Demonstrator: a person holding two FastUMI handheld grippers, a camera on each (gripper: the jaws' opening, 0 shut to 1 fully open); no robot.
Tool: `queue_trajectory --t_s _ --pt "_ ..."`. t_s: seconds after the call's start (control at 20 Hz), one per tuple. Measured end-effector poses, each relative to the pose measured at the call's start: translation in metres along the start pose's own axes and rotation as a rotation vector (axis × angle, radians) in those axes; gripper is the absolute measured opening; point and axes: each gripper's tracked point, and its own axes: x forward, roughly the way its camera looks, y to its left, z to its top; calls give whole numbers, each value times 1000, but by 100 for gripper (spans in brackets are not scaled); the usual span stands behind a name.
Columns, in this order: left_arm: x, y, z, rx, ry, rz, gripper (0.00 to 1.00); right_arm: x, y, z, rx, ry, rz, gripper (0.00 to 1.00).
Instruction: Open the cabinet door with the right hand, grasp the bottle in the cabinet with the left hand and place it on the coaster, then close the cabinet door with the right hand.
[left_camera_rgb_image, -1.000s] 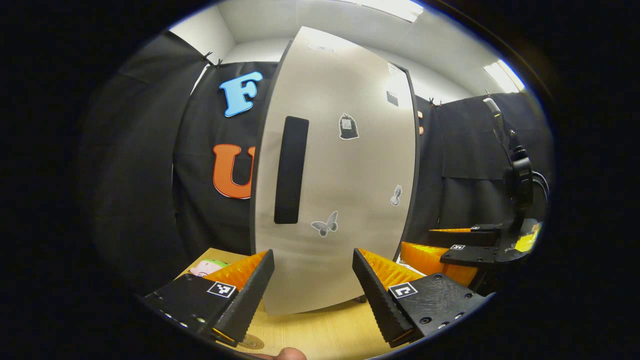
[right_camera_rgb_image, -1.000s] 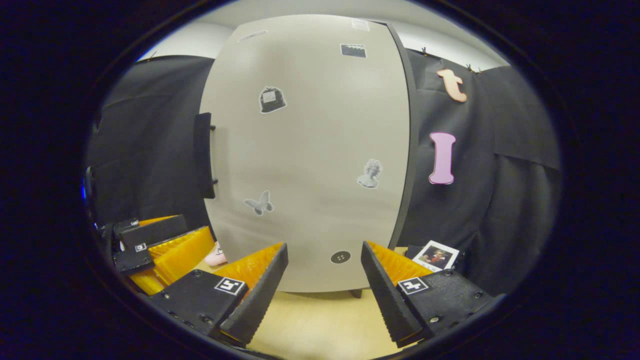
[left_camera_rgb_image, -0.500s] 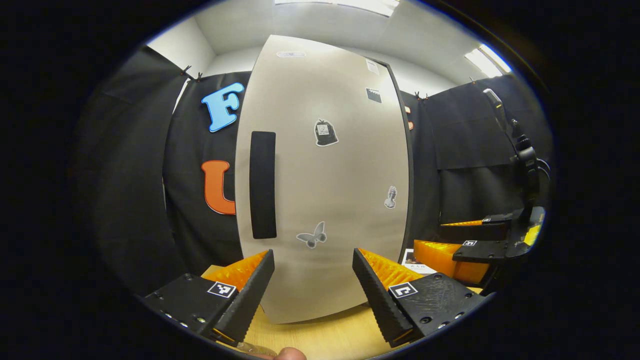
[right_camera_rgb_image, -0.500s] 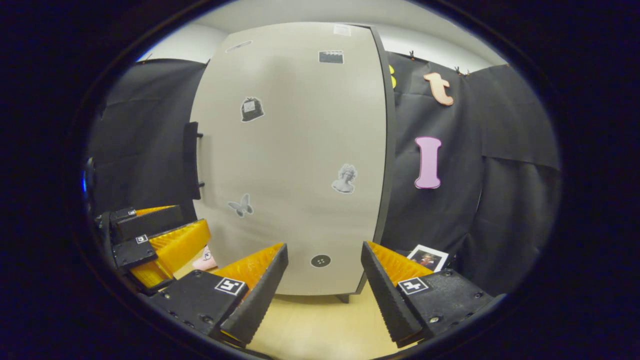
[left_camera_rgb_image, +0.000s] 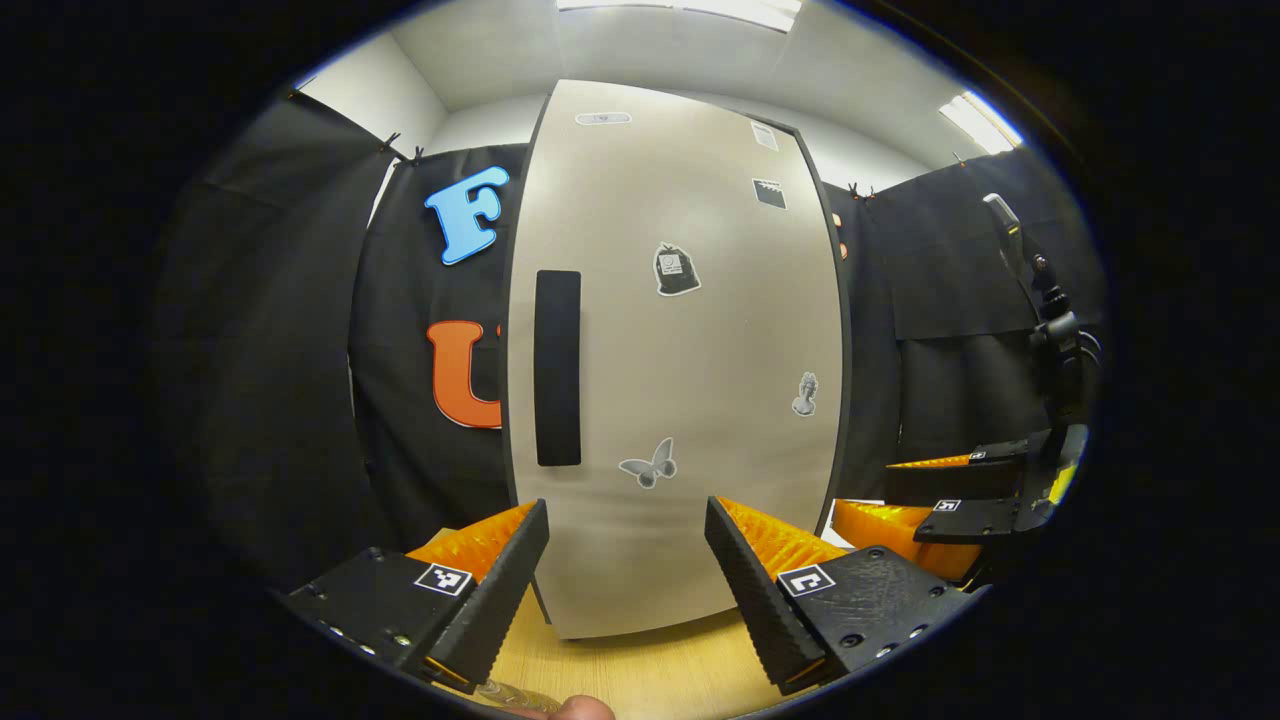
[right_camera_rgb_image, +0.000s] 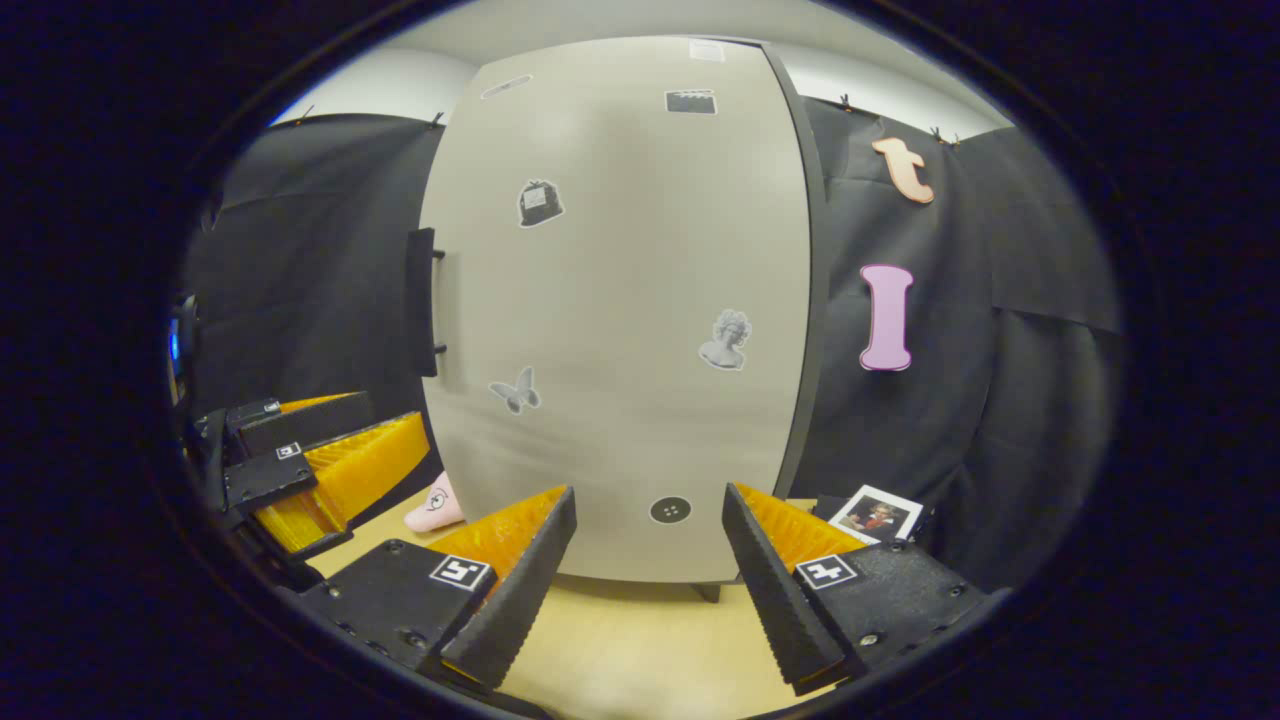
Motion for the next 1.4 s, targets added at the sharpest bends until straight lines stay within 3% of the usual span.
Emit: queue_trajectory --t_s 0.4,0.7,0.85,1.2,1.4 --pt "-11 17 -12 -4 43 60 95 0 25 -9 -14 32 117 96" --pt "-9 21 -15 -35 45 70 95 1 12 11 -22 -41 39 96" --pt "-1 18 -10 -57 37 58 95 -1 24 28 -56 -93 78 96" --pt "27 2 34 -98 -52 37 95 9 22 75 -123 -203 -39 99" --pt "23 4 45 -115 -99 65 95 12 11 74 -111 -198 -87 99"
